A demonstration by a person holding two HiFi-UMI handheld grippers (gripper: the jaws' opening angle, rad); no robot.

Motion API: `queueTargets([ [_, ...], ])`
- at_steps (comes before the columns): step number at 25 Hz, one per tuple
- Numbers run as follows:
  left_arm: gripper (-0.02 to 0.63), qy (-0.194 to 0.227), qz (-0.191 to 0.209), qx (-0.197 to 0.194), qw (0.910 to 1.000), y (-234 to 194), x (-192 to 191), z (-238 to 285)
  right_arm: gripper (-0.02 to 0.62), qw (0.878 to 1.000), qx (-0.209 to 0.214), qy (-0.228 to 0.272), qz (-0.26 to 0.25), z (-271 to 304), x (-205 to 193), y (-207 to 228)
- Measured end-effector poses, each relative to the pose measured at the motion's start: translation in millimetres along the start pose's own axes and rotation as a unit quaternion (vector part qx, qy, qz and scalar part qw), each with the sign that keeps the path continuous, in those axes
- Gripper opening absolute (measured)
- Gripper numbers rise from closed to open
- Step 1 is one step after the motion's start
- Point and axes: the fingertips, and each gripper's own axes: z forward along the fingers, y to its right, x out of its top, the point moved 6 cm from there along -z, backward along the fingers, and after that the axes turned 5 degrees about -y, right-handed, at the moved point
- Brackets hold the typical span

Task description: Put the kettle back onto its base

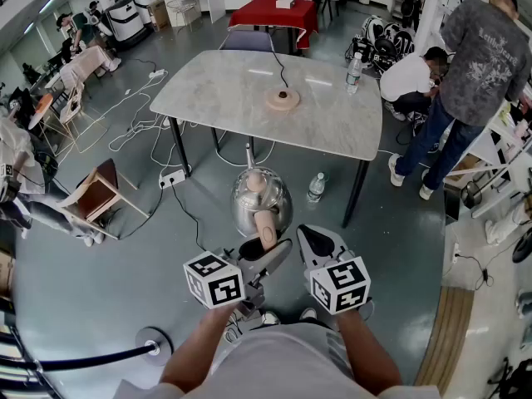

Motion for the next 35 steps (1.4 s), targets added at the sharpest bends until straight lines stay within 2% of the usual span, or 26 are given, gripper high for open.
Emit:
queueTargets([
  [13,0.163,0.003,0.002,-0.007,1.0000,-16.2,13.3,-22.0,0.005,1.000,-0.005,0.001,0.005,18.1,5.4,-19.7],
  [19,0.163,0.001,-0.001,-0.006,1.0000,-33.1,16.3,-19.5,0.005,1.000,-0.006,-0.002,0.010,33.9,1.8,-12.1],
  [27,0.163,-0.005,0.001,-0.003,1.0000,-65.6,38.5,8.1,0.005,1.000,0.007,0.003,0.018,76.1,12.8,19.1],
  [35,0.163,-0.006,-0.007,0.003,1.0000,-107.5,72.4,53.1,0.005,1.000,0.014,-0.004,0.027,119.8,33.8,72.1],
])
